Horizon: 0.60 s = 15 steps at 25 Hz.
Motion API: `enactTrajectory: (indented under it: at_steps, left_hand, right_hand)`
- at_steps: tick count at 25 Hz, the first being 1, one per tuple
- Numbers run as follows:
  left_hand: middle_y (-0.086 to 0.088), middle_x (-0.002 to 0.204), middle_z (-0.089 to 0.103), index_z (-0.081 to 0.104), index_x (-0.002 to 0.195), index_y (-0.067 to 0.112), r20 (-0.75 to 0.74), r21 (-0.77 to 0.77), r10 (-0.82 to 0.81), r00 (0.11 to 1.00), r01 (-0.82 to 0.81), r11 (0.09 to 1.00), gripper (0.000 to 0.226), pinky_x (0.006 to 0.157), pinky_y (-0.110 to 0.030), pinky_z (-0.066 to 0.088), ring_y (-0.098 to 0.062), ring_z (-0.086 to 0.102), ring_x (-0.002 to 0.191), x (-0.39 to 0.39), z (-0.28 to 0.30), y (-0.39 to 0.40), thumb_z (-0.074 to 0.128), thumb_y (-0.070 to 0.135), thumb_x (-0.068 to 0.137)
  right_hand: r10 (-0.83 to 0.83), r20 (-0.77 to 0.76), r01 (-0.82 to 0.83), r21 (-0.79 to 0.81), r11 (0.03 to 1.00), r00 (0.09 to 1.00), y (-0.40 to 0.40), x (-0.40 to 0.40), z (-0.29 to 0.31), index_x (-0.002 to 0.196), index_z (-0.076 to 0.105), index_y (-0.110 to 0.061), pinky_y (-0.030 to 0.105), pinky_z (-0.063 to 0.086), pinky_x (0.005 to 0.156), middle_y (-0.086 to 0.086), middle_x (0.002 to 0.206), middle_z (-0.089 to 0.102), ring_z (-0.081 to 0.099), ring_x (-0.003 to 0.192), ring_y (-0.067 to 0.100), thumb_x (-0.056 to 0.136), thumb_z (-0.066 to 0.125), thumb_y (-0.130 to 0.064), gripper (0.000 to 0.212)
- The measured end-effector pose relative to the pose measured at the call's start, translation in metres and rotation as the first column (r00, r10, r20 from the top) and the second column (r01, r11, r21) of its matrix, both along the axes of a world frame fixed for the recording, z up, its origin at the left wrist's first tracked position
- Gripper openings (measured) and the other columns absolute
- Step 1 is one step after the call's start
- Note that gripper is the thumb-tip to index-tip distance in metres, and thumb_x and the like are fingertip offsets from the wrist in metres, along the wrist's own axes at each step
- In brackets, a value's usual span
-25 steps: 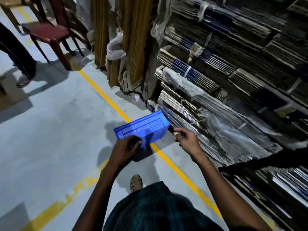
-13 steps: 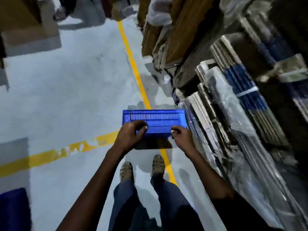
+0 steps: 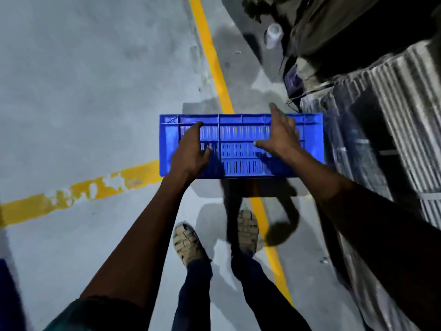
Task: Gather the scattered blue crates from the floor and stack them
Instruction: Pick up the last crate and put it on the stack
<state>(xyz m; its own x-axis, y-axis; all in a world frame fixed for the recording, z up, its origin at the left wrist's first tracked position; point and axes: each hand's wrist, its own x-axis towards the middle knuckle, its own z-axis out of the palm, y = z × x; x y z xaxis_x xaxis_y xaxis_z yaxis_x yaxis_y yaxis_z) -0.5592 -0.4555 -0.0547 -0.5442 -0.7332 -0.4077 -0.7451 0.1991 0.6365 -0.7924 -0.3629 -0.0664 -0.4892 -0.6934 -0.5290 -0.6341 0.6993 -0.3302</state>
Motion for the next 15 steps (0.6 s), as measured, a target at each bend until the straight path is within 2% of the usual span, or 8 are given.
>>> enactTrajectory:
  at_steps: [2, 4, 6, 7, 9, 11, 13, 15]
  left_hand:
    - [-0.012, 0.153, 0.038, 0.028, 0.15, 0.007, -0.038, -0.026, 0.056, 0.998, -0.057, 0.998, 0.065, 0.114, -0.035, 0.031, -0.026, 0.036, 0.142, -0.008, -0.025, -0.005, 0.058, 0.025, 0.095]
    - [-0.011, 0.154, 0.037, 0.026, 0.151, 0.007, -0.089, -0.027, 0.18, 0.98, -0.183, 0.983, 0.065, 0.114, -0.032, 0.03, -0.024, 0.036, 0.141, -0.011, -0.035, -0.006, 0.052, 0.033, 0.098]
    - [-0.012, 0.154, 0.036, 0.025, 0.151, 0.005, -0.127, -0.031, 0.308, 0.943, -0.314, 0.949, 0.065, 0.113, -0.028, 0.027, -0.025, 0.035, 0.142, -0.012, -0.043, -0.007, 0.048, 0.036, 0.099]
    - [-0.013, 0.154, 0.036, 0.026, 0.151, 0.003, -0.137, -0.063, 0.348, 0.927, -0.359, 0.931, 0.065, 0.113, -0.028, 0.026, -0.026, 0.035, 0.142, -0.011, -0.045, -0.009, 0.047, 0.037, 0.099]
    - [-0.016, 0.151, 0.04, 0.031, 0.149, 0.002, -0.113, -0.19, 0.375, 0.92, -0.391, 0.901, 0.062, 0.113, -0.031, 0.028, -0.028, 0.038, 0.139, -0.008, -0.047, -0.017, 0.044, 0.037, 0.099]
    - [-0.017, 0.144, 0.046, 0.04, 0.143, 0.004, -0.052, -0.305, 0.388, 0.92, -0.384, 0.871, 0.056, 0.109, -0.037, 0.032, -0.032, 0.042, 0.134, -0.005, -0.047, -0.024, 0.042, 0.039, 0.099]
    - [-0.015, 0.139, 0.045, 0.051, 0.133, 0.012, 0.018, -0.338, 0.432, 0.902, -0.401, 0.851, 0.053, 0.102, -0.045, 0.038, -0.035, 0.041, 0.131, -0.007, -0.044, -0.018, 0.041, 0.049, 0.097]
    - [-0.014, 0.137, 0.038, 0.058, 0.115, 0.017, 0.087, -0.355, 0.496, 0.864, -0.439, 0.826, 0.054, 0.091, -0.047, 0.042, -0.035, 0.036, 0.13, -0.01, -0.043, -0.005, 0.046, 0.063, 0.089]
  right_hand:
    - [0.118, -0.036, -0.114, 0.095, 0.989, 0.992, -0.008, -0.002, -0.028, 0.154, 0.009, -0.027, 0.055, 0.028, 0.109, 0.005, 0.159, 0.023, 0.015, 0.146, 0.035, 0.066, 0.085, -0.04, 0.116]
    - [0.226, -0.159, -0.205, 0.139, 0.969, 0.961, -0.004, 0.004, -0.042, 0.153, 0.017, -0.022, 0.053, 0.034, 0.104, 0.008, 0.154, 0.029, 0.024, 0.141, 0.034, 0.062, 0.087, -0.042, 0.117]
    - [0.227, -0.251, -0.201, 0.126, 0.972, 0.941, 0.002, 0.002, -0.047, 0.151, 0.019, -0.019, 0.051, 0.04, 0.099, 0.009, 0.147, 0.036, 0.032, 0.135, 0.035, 0.058, 0.089, -0.043, 0.119]
    - [0.198, -0.25, -0.177, 0.104, 0.979, 0.948, 0.005, 0.001, -0.046, 0.151, 0.018, -0.018, 0.052, 0.041, 0.097, 0.011, 0.145, 0.038, 0.035, 0.132, 0.036, 0.057, 0.09, -0.043, 0.121]
    - [0.13, -0.247, -0.123, 0.044, 0.991, 0.96, 0.018, 0.005, -0.041, 0.151, 0.015, -0.018, 0.053, 0.043, 0.093, 0.012, 0.14, 0.042, 0.038, 0.127, 0.037, 0.057, 0.089, -0.043, 0.122]
    - [0.111, -0.282, -0.124, -0.029, 0.992, 0.953, 0.044, 0.015, -0.039, 0.149, 0.022, -0.018, 0.051, 0.045, 0.09, 0.012, 0.134, 0.044, 0.04, 0.123, 0.036, 0.064, 0.085, -0.041, 0.109]
    - [0.079, -0.239, -0.103, -0.088, 0.991, 0.968, 0.076, 0.027, -0.035, 0.145, 0.032, -0.019, 0.047, 0.046, 0.09, 0.01, 0.126, 0.047, 0.041, 0.117, 0.034, 0.068, 0.081, -0.041, 0.094]
    - [0.022, -0.186, -0.054, -0.171, 0.984, 0.982, 0.103, 0.039, -0.034, 0.137, 0.044, -0.02, 0.043, 0.046, 0.086, 0.008, 0.114, 0.051, 0.045, 0.106, 0.033, 0.068, 0.078, -0.048, 0.082]
